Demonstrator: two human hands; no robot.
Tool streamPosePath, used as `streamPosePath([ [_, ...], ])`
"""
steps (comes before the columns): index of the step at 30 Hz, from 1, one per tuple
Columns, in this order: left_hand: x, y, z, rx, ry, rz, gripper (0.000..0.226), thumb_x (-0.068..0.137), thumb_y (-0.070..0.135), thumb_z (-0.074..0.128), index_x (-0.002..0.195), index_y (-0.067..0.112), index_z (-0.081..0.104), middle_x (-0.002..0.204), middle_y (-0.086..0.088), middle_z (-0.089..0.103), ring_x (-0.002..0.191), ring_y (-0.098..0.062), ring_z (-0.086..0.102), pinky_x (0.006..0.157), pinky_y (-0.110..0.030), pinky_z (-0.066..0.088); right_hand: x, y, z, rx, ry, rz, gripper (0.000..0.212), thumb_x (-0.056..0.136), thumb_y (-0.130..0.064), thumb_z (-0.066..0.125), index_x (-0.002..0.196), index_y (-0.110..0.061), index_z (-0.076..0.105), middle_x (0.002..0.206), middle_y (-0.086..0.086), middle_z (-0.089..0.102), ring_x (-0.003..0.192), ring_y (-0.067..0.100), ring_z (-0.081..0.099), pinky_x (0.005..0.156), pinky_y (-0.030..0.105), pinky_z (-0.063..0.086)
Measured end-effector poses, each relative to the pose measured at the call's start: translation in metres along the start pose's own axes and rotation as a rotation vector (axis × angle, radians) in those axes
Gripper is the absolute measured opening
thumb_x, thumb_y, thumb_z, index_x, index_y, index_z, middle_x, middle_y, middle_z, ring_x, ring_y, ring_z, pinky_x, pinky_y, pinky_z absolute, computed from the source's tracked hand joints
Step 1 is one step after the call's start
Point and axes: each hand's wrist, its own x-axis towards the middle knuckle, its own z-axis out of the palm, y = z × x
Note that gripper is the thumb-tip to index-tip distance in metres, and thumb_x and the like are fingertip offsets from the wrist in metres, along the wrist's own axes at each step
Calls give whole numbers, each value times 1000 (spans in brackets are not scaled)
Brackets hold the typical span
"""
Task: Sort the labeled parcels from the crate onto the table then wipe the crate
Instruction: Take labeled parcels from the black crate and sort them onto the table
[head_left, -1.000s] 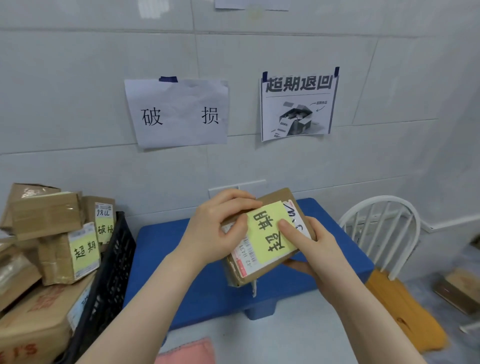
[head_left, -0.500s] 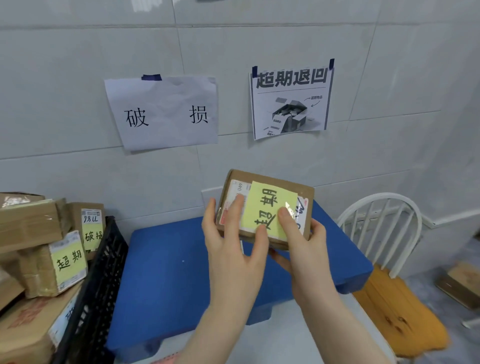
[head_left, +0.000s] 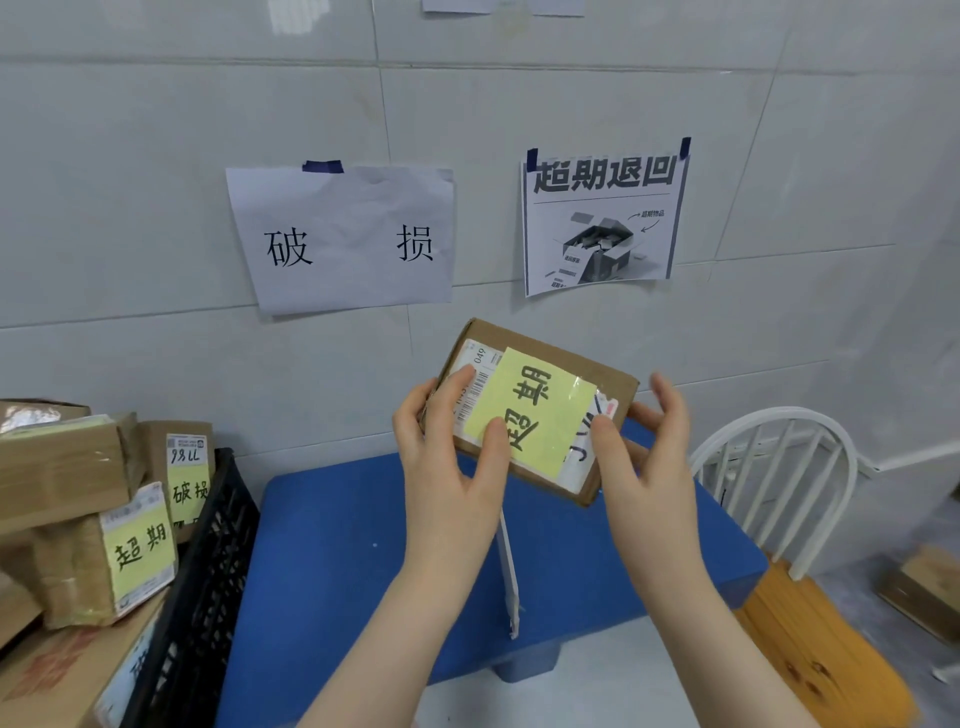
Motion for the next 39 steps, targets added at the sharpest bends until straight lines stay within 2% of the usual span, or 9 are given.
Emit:
streamPosePath([
  [2,7,-5,-3,2,-35,4,43,88,32,54,125,51,46,131,11,35,119,-3,47,76,-3,44,7,3,-5,-76,-82,-34,64,93,-34,57,141,-56,21,128,-26,43,104,-1,61,62,13,53],
  [7,26,-14,-2,86,-116,34,46,85,30,53,128,45,47,129,11,33,117,-1,46,73,-6,45,15,17,-8,-113,-146,-13,30,88,-40,63,115,-41,50,122,-2,54,109,2,57,71,12,51],
  [12,42,-16,13,109,-175,-1,46,85,29,52,126,48,47,139,23,20,129,3,30,87,-16,48,13,27,-4,-101,-40,30,34,72,-58,63,98,-39,51,111,-2,59,102,2,59,65,9,48],
  [17,23,-21,47,2,-65,-16,55,87,18,55,136,38,43,152,28,-2,128,22,20,81,0,41,21,47,-5,24,-59,150,40,73,-61,63,106,-42,49,115,-2,62,106,17,61,85,45,55],
  [20,11,-26,67,-32,-47,-43,57,82,18,52,135,38,43,152,31,-5,130,21,20,81,-2,43,32,54,-15,-17,-113,143,44,85,-51,62,125,-46,45,120,-7,60,105,7,61,86,35,54],
  [24,20,-31,83,-26,-38,-55,56,82,13,51,131,40,44,153,28,0,127,23,23,79,-2,44,62,57,-39,-165,-283,35,40,79,-51,61,118,-49,51,115,-14,59,104,1,59,74,19,51],
  [30,42,-37,108,60,-107,17,56,81,10,50,128,40,48,152,28,5,133,13,26,83,-8,47,104,64,-60,-366,-520,-176,72,86,-43,58,140,-63,14,124,-30,45,109,-13,47,71,10,48],
  [36,51,-52,128,165,-117,26,54,81,14,48,126,43,48,152,32,7,138,12,16,93,-21,50,133,84,-67,-368,-601,-215,68,79,-54,53,139,-62,21,148,-24,26,119,-13,41,81,20,51],
  [39,53,-61,136,221,-105,7,52,81,17,48,124,46,47,153,30,9,134,17,21,88,-13,48,142,95,-69,-356,-613,-206,66,80,-52,55,139,-58,26,145,-24,31,118,-13,43,81,18,47],
])
